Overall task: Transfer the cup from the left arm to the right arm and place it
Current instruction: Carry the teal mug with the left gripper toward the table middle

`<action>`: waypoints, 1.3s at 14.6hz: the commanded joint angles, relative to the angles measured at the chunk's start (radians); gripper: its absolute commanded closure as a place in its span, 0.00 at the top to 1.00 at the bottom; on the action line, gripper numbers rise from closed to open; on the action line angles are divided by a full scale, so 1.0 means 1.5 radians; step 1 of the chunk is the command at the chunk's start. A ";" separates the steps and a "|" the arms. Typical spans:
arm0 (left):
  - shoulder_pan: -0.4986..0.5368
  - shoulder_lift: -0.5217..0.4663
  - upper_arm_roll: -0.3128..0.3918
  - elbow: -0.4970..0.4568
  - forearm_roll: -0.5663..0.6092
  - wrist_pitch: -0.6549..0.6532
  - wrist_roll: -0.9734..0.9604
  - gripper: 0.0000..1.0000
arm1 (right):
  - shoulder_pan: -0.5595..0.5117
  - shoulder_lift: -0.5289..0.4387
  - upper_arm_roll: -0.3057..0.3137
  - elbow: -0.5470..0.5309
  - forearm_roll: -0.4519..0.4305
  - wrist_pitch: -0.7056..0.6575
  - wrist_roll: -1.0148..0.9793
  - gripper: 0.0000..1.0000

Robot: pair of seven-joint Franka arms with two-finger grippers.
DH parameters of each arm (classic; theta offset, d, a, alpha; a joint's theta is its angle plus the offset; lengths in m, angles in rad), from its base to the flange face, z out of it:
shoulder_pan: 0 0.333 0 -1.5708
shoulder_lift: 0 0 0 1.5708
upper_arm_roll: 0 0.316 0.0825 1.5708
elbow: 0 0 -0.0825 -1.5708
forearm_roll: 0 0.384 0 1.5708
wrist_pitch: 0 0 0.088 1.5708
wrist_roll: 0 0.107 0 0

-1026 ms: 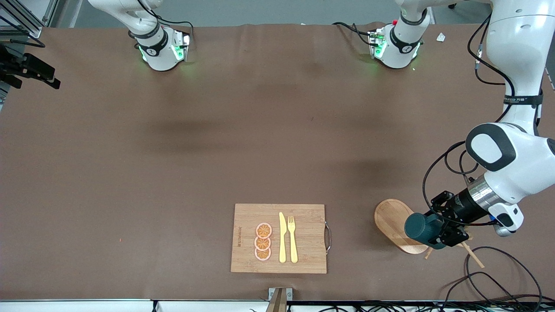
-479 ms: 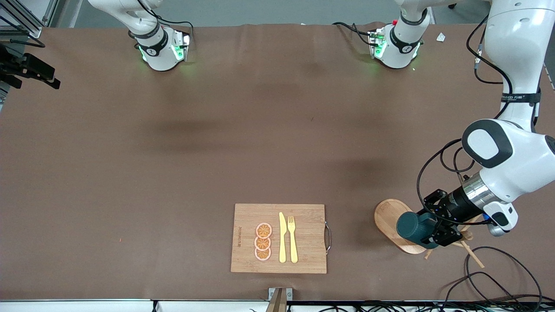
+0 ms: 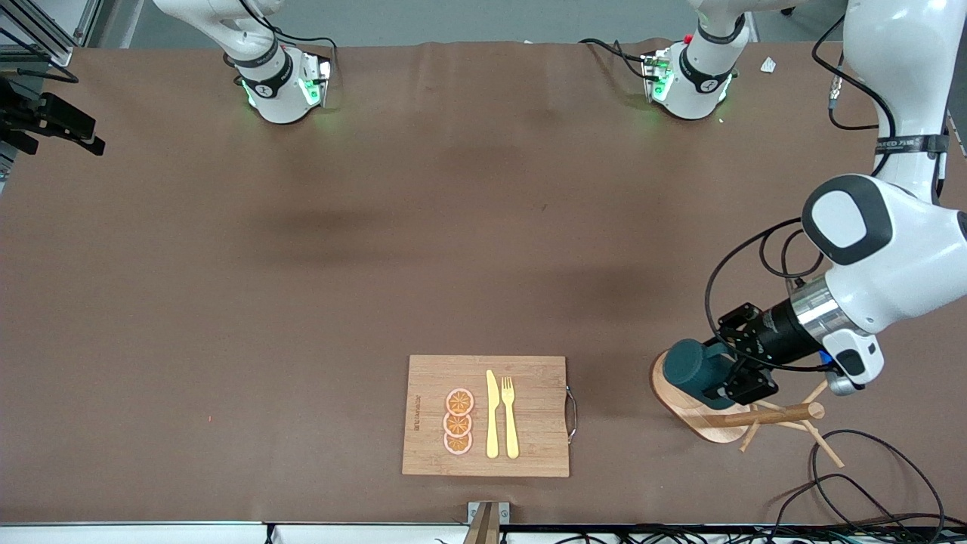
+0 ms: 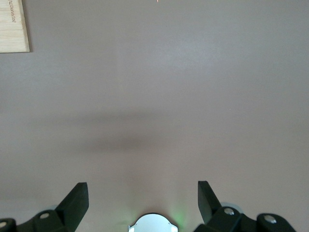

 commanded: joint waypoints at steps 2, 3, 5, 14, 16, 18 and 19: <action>-0.080 -0.022 0.002 -0.007 0.129 -0.006 -0.096 0.79 | 0.003 -0.010 -0.002 -0.006 -0.008 0.011 -0.004 1.00; -0.109 -0.021 0.001 -0.006 0.167 -0.006 -0.123 0.78 | 0.003 -0.010 -0.002 -0.006 -0.010 0.013 -0.004 1.00; -0.161 -0.018 0.002 -0.006 0.228 -0.006 -0.173 0.78 | 0.004 -0.010 -0.002 -0.006 -0.014 0.014 -0.005 1.00; -0.377 0.038 0.002 -0.010 0.588 -0.007 -0.383 0.79 | 0.004 -0.002 -0.002 0.008 -0.015 0.010 -0.003 1.00; -0.421 0.054 0.007 -0.011 0.631 -0.024 -0.406 0.79 | 0.005 0.004 -0.002 0.008 -0.014 0.012 -0.002 1.00; -0.462 0.074 0.007 -0.008 0.720 -0.059 -0.436 0.79 | 0.004 0.015 -0.002 0.008 -0.014 0.015 -0.002 1.00; -0.481 0.087 0.008 -0.008 0.755 -0.068 -0.465 0.79 | 0.002 0.020 -0.002 0.008 -0.016 0.022 -0.002 1.00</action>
